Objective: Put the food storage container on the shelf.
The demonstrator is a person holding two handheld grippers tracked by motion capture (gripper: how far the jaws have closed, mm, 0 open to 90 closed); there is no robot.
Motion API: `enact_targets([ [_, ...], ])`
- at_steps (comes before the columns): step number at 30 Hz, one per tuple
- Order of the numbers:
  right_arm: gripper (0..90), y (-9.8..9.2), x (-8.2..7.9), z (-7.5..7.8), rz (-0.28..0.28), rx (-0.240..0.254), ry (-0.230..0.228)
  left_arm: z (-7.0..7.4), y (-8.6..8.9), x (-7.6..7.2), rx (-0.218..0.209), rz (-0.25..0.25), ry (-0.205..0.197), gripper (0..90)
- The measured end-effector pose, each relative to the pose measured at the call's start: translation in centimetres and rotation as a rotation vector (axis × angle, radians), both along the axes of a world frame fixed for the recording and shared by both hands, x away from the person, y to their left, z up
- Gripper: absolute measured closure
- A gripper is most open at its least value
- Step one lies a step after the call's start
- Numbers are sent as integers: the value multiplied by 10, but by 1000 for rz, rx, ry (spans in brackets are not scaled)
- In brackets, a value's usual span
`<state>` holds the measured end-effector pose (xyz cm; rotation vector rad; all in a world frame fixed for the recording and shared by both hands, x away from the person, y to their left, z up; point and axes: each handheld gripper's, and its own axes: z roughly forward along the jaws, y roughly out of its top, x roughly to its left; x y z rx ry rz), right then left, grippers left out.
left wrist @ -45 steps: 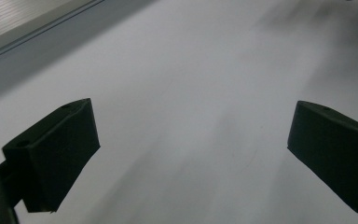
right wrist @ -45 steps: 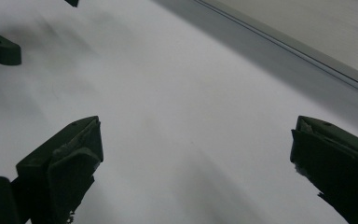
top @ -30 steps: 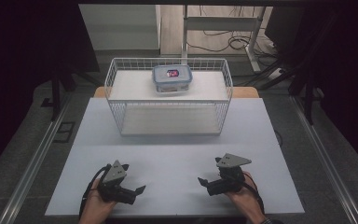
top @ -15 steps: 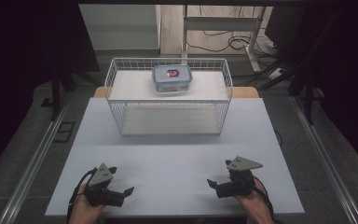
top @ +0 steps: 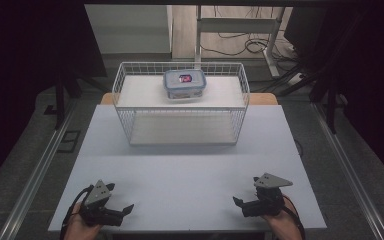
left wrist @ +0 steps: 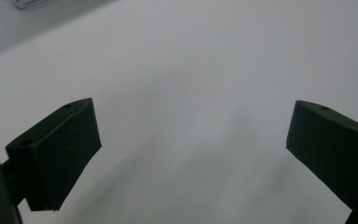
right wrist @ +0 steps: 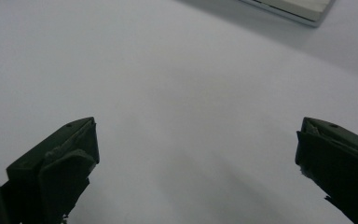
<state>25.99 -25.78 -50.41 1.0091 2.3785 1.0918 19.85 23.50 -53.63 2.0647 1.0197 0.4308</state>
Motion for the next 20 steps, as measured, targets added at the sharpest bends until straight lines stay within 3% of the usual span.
enact_targets([
  [9,0,-12,-6,-7,-28,-21,35,-4,9,-3,-4,28,9,6],
  [14,0,-13,-5,-12,-24,-39,84,-6,11,-4,-3,32,25,5],
  [20,0,-12,-5,-12,-28,-51,79,-7,11,-4,8,34,24,3],
])
